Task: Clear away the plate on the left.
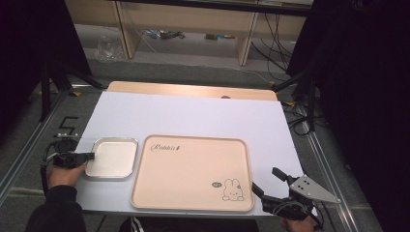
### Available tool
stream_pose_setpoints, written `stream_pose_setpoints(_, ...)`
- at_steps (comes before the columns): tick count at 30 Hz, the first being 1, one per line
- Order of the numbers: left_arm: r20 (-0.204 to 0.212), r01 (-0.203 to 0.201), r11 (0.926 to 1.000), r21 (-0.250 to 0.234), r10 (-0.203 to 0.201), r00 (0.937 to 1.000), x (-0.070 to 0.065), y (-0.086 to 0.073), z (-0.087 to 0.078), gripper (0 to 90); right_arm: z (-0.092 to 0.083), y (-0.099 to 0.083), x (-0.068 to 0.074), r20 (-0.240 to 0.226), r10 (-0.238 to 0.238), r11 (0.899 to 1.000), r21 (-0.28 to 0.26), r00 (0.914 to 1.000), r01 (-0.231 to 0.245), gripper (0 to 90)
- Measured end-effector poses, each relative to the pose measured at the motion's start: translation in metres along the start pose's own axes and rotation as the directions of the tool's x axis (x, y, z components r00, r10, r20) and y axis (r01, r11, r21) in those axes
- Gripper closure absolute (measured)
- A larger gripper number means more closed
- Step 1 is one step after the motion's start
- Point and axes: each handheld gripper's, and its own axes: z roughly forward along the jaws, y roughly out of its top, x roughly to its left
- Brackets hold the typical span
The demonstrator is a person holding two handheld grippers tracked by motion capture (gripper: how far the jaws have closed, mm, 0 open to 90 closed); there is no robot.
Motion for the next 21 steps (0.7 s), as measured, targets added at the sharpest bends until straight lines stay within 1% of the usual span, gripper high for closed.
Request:
stream_pose_setpoints(1, 0.000, 0.000, 1.0000, 0.000, 0.000, 1.0000, 0.000, 0.000, 0.000, 85.7, 0.000, 0.000, 0.000, 0.000, 0.000, 1.000, 0.000, 1.0000, 0.000, 15.2)
stream_pose_setpoints(2, 0.016, 0.021, 0.9995, -0.025, -0.021, 0.9997, 0.001, 0.000, -0.001, 86.5, 0.000, 0.000, 0.000, -0.001, -0.001, 1.000, -0.004, 1.0000, 0.001, 15.2)
stream_pose_setpoints(3, 0.016, 0.021, 0.9995, -0.025, -0.021, 0.9997, 0.001, 0.000, -0.001, 87.2, 0.000, 0.000, 0.000, 0.000, -0.001, 1.000, -0.005, 1.0000, 0.001, 15.2)
stream_pose_setpoints(4, 0.027, 0.033, 0.9983, -0.048, -0.032, 0.9991, 0.001, 0.001, -0.005, 87.7, -0.001, 0.000, 0.000, 0.000, 0.008, 1.000, 0.003, 1.0000, -0.008, 15.2)
stream_pose_setpoints(5, 0.015, 0.043, 0.9972, -0.061, -0.042, 0.9990, -0.001, 0.001, -0.006, 87.8, -0.001, 0.000, 0.000, 0.002, 0.002, 1.000, 0.001, 1.0000, -0.002, 15.2)
stream_pose_setpoints(6, 0.016, 0.042, 0.9969, -0.066, -0.041, 0.9990, -0.002, 0.002, -0.006, 87.9, 0.000, 0.000, 0.000, 0.001, 0.002, 1.000, -0.012, 1.0000, -0.002, 15.2)
stream_pose_setpoints(9, 0.015, 0.030, 0.9978, -0.059, -0.029, 0.9995, -0.001, 0.002, -0.009, 88.1, 0.000, 0.000, 0.000, 0.000, 0.000, 1.000, -0.002, 1.0000, 0.000, 15.2)
stream_pose_setpoints(10, 0.027, 0.056, 0.9951, -0.082, -0.054, 0.9982, -0.002, 0.002, -0.008, 88.1, 0.000, 0.000, 0.000, -0.001, 0.000, 1.000, -0.001, 1.0000, 0.000, 15.2)
stream_pose_setpoints(11, 0.027, 0.057, 0.9942, -0.092, -0.054, 0.9981, -0.002, 0.002, -0.011, 88.2, 0.000, 0.000, 0.000, 0.000, 0.000, 1.000, -0.008, 1.0000, 0.000, 15.2)
stream_pose_setpoints(12, 0.027, 0.057, 0.9942, -0.092, -0.054, 0.9981, -0.002, 0.002, -0.011, 88.2, 0.000, 0.000, 0.000, -0.001, -0.001, 1.000, -0.008, 1.0000, 0.001, 15.2)
stream_pose_setpoints(13, 0.029, 0.043, 0.9949, -0.091, -0.041, 0.9987, 0.000, 0.002, -0.013, 88.3, 0.000, 0.000, 0.000, 0.000, -0.001, 1.000, -0.004, 1.0000, 0.001, 15.2)
stream_pose_setpoints(15, 0.025, 0.050, 0.9944, -0.093, -0.048, 0.9985, 0.001, 0.002, -0.014, 88.2, 0.000, 0.000, 0.000, -0.001, 0.000, 1.000, -0.002, 1.0000, 0.000, 15.2)
stream_pose_setpoints(16, 0.021, 0.066, 0.9909, -0.117, -0.064, 0.9977, 0.002, 0.002, -0.016, 88.3, 0.000, 0.000, 0.000, -0.003, 0.000, 1.000, -0.010, 1.0000, 0.000, 15.2)
stream_pose_setpoints(17, 0.021, 0.066, 0.9909, -0.117, -0.064, 0.9977, 0.002, 0.002, -0.016, 88.2, 0.000, 0.000, 0.000, -0.003, 0.000, 1.000, -0.010, 1.0000, 0.000, 15.2)
stream_pose_setpoints(18, 0.048, 0.099, 0.9824, -0.158, -0.093, 0.9945, 0.003, 0.001, -0.016, 88.3, -0.001, 0.000, 0.000, -0.006, 0.004, 1.000, -0.001, 1.0000, -0.004, 15.2)
stream_pose_setpoints(19, 0.048, 0.099, 0.9824, -0.158, -0.093, 0.9945, 0.003, 0.001, -0.016, 88.2, -0.001, 0.000, 0.000, -0.006, 0.004, 1.000, -0.001, 1.0000, -0.004, 15.2)
stream_pose_setpoints(20, 0.061, 0.100, 0.9822, -0.159, -0.091, 0.9939, 0.004, 0.002, -0.017, 88.3, 0.000, 0.000, 0.000, -0.005, 0.004, 1.000, -0.004, 1.0000, -0.004, 15.2)
stream_pose_setpoints(21, 0.061, 0.100, 0.9822, -0.159, -0.091, 0.9939, 0.004, 0.002, -0.017, 88.3, 0.000, 0.000, 0.000, -0.001, 0.001, 1.000, -0.002, 1.0000, -0.001, 15.2)
